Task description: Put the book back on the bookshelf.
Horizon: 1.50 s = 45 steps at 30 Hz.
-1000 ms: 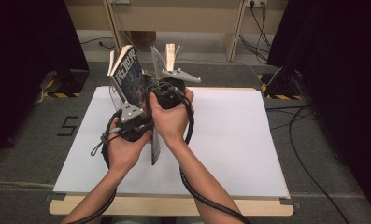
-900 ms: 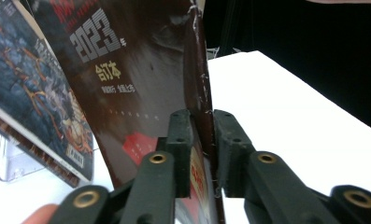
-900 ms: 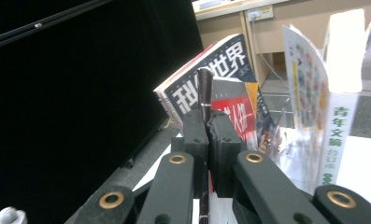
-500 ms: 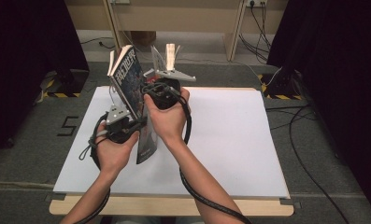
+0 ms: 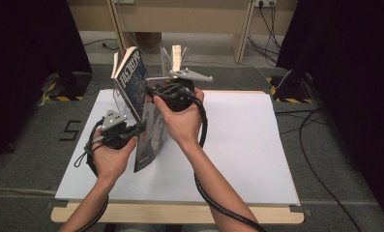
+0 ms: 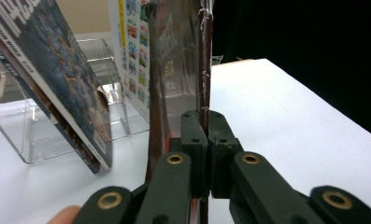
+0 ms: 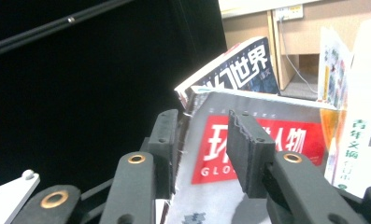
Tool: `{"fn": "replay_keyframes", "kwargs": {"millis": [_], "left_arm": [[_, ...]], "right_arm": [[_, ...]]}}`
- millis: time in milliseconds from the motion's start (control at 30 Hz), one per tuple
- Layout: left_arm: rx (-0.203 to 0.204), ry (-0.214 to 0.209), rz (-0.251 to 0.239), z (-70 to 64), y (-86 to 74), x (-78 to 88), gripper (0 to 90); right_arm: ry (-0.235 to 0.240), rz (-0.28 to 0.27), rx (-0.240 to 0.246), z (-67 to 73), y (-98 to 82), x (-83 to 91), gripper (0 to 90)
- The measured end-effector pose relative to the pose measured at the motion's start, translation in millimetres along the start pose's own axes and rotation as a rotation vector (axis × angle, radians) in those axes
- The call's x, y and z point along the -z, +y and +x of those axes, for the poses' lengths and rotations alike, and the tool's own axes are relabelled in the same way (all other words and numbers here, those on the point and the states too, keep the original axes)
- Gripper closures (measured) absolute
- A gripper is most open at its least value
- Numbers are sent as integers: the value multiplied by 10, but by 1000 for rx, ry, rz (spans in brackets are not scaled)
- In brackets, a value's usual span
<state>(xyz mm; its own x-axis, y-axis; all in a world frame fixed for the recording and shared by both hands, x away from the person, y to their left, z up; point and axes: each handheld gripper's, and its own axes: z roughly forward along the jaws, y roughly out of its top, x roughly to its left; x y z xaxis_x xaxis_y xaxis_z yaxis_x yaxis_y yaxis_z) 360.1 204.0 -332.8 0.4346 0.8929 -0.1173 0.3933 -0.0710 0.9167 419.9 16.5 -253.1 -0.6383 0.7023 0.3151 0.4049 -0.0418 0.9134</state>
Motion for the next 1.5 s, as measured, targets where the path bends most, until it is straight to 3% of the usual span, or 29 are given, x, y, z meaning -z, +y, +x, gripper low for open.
{"fn": "replay_keyframes", "kwargs": {"millis": [200, 667, 1067, 1500], "left_arm": [[20, -1, -20, 109, -16, 102, 871], [6, 20, -68, 291, -13, 364, 870], [5, 45, -81, 477, -78, 637, 871], [47, 90, -118, 746, -162, 920, 872]], "right_arm": [[-8, -52, -19, -209, -37, 189, 626], [-90, -35, -64, -739, -286, 528, 637], [-129, 3, -89, -951, -509, 607, 644], [-178, 27, -128, -1185, -702, 719, 647]]}}
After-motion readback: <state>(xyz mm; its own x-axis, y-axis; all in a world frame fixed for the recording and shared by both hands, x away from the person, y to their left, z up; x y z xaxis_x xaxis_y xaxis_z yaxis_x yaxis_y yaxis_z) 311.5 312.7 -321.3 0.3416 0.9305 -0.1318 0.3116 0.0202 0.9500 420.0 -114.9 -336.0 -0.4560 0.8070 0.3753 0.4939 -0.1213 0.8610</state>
